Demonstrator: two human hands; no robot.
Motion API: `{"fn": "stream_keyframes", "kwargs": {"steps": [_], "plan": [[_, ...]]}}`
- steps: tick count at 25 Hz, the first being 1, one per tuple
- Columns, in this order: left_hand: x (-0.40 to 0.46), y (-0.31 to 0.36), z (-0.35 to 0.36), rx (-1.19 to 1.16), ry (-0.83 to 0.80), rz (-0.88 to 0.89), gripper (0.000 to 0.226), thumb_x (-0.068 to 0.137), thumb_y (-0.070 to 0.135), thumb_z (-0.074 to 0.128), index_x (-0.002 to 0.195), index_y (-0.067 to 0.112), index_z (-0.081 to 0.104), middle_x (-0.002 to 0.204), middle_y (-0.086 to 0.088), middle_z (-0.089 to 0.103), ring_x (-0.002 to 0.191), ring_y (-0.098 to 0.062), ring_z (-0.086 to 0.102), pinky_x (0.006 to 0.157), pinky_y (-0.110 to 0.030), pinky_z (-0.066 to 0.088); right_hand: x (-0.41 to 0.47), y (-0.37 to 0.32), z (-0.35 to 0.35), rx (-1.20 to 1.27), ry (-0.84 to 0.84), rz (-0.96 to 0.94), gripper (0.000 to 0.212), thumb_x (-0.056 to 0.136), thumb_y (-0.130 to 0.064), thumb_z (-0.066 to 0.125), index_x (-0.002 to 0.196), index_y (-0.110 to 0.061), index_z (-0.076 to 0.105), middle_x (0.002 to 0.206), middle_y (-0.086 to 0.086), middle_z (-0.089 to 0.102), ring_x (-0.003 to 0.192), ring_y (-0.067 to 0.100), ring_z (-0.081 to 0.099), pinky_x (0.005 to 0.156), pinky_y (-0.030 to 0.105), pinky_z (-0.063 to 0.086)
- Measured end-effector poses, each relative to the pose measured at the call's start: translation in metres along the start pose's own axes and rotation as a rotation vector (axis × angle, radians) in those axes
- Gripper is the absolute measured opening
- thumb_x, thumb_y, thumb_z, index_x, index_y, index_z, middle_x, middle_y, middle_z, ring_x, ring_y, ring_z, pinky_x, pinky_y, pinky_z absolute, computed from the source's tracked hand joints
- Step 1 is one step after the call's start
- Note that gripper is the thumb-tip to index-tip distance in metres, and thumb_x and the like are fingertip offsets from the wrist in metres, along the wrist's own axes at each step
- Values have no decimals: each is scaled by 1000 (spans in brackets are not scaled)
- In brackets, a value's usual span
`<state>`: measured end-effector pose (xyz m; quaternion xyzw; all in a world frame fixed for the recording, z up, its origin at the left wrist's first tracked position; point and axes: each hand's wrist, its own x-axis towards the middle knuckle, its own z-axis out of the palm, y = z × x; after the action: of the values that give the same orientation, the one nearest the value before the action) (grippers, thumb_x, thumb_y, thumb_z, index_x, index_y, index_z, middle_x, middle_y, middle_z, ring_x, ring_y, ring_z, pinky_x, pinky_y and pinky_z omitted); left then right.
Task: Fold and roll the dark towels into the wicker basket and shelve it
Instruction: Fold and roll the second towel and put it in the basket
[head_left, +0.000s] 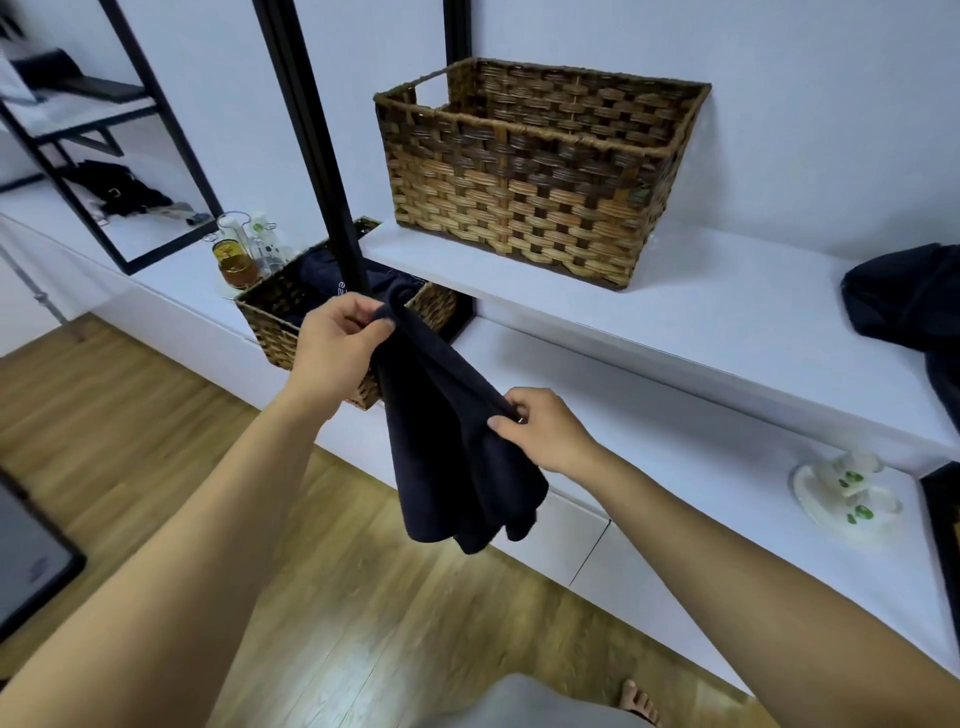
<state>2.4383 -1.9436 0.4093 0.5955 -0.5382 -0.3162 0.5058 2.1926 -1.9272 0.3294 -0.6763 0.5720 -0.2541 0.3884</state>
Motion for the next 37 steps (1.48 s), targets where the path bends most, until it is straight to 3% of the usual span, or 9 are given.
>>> {"fn": "stream_keyframes", "kwargs": {"steps": [5,8,11,13,16,20,25,30,37], "plan": [[-16,-23,28,147,6,-74,21,94,27,68,110,23,55,87,3,60,76,-21,63,70,-39,55,3,-15,-22,417,-54,174,16,93,-16,69,97,-1,65,87,11,76,72,20,72,65,35,57],[-50,-17,57,265,-228,136,20,92,38,69,102,23,60,94,7,64,82,-6,62,72,-25,50,4,-23,-26,548,9,301,15,92,-19,70,99,-8,61,92,15,75,73,25,72,61,35,58],[-79,-12,77,295,-454,107,45,83,55,74,118,33,54,109,17,61,92,0,63,74,-23,53,6,-30,-34,782,111,383,12,93,-14,68,97,-10,57,95,17,71,79,31,72,63,41,60],[-86,-14,89,222,-487,38,55,85,45,76,129,35,45,112,14,61,89,0,65,75,-24,56,6,-34,-41,989,124,415,8,95,-9,64,98,-8,56,95,19,71,84,35,73,73,48,62],[-77,-17,97,49,-360,-85,33,92,20,71,121,23,54,98,0,70,83,-11,70,76,-31,57,1,-35,-49,1124,5,399,15,99,-15,59,111,-6,60,104,19,74,89,33,73,78,43,61],[-66,-12,94,-347,-273,-331,18,97,11,66,114,11,61,88,-2,75,78,-17,72,72,-31,59,-12,-34,-54,819,-54,285,18,99,-24,62,108,-9,66,93,9,74,75,21,67,73,35,56],[-52,-15,91,-428,-69,-515,33,92,18,72,118,8,56,96,-11,72,79,-22,71,74,-39,60,-33,-23,-26,161,14,-42,16,91,-28,72,106,-25,68,99,-5,63,68,4,57,70,21,49],[-45,-19,86,-455,-105,-621,44,90,23,75,123,0,57,102,-16,71,78,-25,70,56,-33,56,-33,-7,-17,-564,132,-625,46,89,-23,70,133,-22,56,123,0,49,105,22,53,75,36,52],[-47,-21,84,-401,-249,-620,29,94,25,70,116,8,61,94,-10,71,78,-22,69,66,-35,56,-19,-6,-15,-622,159,-789,31,90,-25,64,119,-17,68,102,4,56,85,25,53,70,40,49]]}}
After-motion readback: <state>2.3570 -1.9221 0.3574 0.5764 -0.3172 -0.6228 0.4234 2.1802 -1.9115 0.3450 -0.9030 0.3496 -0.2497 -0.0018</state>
